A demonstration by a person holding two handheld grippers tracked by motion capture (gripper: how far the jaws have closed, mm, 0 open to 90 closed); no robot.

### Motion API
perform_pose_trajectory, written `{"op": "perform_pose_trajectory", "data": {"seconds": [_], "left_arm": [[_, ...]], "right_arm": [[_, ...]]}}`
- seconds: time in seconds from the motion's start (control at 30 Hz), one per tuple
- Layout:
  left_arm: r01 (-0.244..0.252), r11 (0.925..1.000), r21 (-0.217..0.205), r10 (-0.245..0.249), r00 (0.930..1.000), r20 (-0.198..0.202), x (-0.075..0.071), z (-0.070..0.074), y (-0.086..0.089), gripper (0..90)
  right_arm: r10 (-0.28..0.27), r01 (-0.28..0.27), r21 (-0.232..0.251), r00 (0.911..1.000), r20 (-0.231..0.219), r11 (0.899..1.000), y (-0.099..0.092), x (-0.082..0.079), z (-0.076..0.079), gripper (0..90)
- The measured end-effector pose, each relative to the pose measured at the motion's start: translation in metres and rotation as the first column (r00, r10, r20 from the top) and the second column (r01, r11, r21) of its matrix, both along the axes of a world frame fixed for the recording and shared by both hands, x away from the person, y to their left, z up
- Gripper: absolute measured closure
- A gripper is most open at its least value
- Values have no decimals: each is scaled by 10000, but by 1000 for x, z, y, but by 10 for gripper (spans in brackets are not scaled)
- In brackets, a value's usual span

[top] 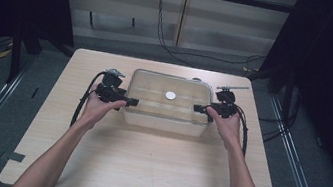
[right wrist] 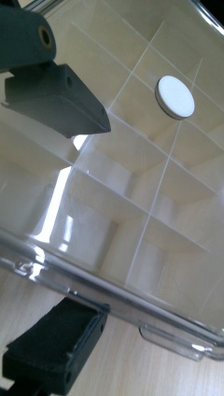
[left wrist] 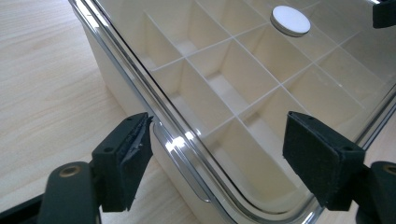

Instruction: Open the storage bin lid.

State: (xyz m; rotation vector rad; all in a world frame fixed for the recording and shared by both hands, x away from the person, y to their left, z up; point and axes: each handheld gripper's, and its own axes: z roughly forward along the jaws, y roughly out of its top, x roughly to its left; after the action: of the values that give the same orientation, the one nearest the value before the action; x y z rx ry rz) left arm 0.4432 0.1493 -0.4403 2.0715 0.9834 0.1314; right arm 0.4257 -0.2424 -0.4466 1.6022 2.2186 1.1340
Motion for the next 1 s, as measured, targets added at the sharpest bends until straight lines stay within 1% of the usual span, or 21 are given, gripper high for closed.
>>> {"op": "perform_pose_trajectory", "data": {"seconds": [0.03, 0.07, 0.1, 0.13, 0.17, 0.2, 0.23, 0.3, 0.43, 0.47, 0.5, 0.53, 0.57, 0.6, 0.63, 0.67, 0.73, 0.8, 0.87, 0.9, 1.0], "left_arm": [[-11, 10000, 96, 11, 10000, 36, 0, 1, 0, 239], [-91, 9999, 101, 90, 9999, 92, 0, 0, -1, 237], [-103, 9999, 19, 103, 9999, 107, 1, -1, -1, 235], [-143, 9999, -56, 143, 9999, 29, 2, -1, 0, 213], [-117, 9998, -131, 117, 9999, -39, 3, -3, 0, 213], [-17, 9997, -246, 13, 9999, -162, 5, -4, 2, 209], [5, 9997, -256, -9, 9999, -169, 6, -5, 3, 209], [58, 9991, -430, -68, 9997, -230, 7, -6, 2, 210], [11, 9994, -333, -20, 9997, -252, 7, -6, 0, 191], [11, 9994, -337, -19, 9997, -259, 7, -6, 0, 201], [-58, 9992, -405, 48, 9997, -247, 7, -6, 1, 201], [-101, 9989, -467, 96, 9999, -113, 6, -6, 3, 246], [-205, 9979, -620, 204, 9998, -35, 5, -6, 3, 246], [-280, 9976, -626, 287, 9995, 98, 4, -5, 5, 269], [-343, 9971, -683, 358, 9991, 206, 3, -5, 6, 304], [-242, 9965, -803, 253, 9996, 129, 3, -6, 8, 319], [-302, 9944, -1008, 313, 9995, 99, 3, -8, 9, 323], [-265, 9948, -985, 284, 9994, 178, 2, -8, 9, 334], [-270, 9962, -833, 304, 9988, 396, 1, -6, 8, 336], [-334, 9957, -864, 376, 9982, 474, -1, -5, 7, 355], [-442, 9969, -656, 492, 9958, 770, -4, -1, 7, 417]], "right_arm": [[-16, 16, 100, 10000, -78, 9999, 1, 1, -1, 99], [-34, 36, 137, 9999, -138, 9999, 3, 1, -1, 84], [-64, 66, 117, 9999, -135, 9999, 5, 1, -1, 83], [62, -59, 273, 9999, -127, 9996, 5, 1, -3, 83], [62, -59, 273, 9999, -127, 9996, 5, 1, -3, 83], [42, -37, 373, 9999, -141, 9993, 5, 1, -4, 82], [42, -37, 373, 9999, -141, 9993, 5, 1, -4, 82], [24, -20, 366, 9999, -107, 9993, 6, 1, -4, 82], [-15, 17, 329, 10000, -60, 9995, 6, 1, -4, 84], [-67, 64, 285, 9999, 106, 9996, 7, 0, -4, 87], [-67, 64, 285, 9999, 106, 9996, 7, 0, -4, 87], [-201, 193, 256, 9993, 317, 9995, 8, -2, -3, 93], [-201, 193, 256, 9993, 317, 9995, 8, -2, -3, 93], [-268, 259, 302, 9992, 311, 9992, 8, -2, -4, 99], [-371, 354, 466, 9987, 363, 9983, 7, -3, -4, 109], [-448, 429, 509, 9983, 375, 9978, 7, -5, -5, 111], [-496, 463, 660, 9975, 497, 9967, 6, -6, -6, 135], [-586, 543, 734, 9966, 579, 9958, 4, -8, -6, 143], [-677, 624, 642, 9942, 835, 9960, 4, -10, -4, 167], [-695, 629, 676, 9926, 995, 9957, 3, -11, -1, 173], [-823, 681, 1064, 9874, 1353, 9920, 0, -14, 6, 203]]}}
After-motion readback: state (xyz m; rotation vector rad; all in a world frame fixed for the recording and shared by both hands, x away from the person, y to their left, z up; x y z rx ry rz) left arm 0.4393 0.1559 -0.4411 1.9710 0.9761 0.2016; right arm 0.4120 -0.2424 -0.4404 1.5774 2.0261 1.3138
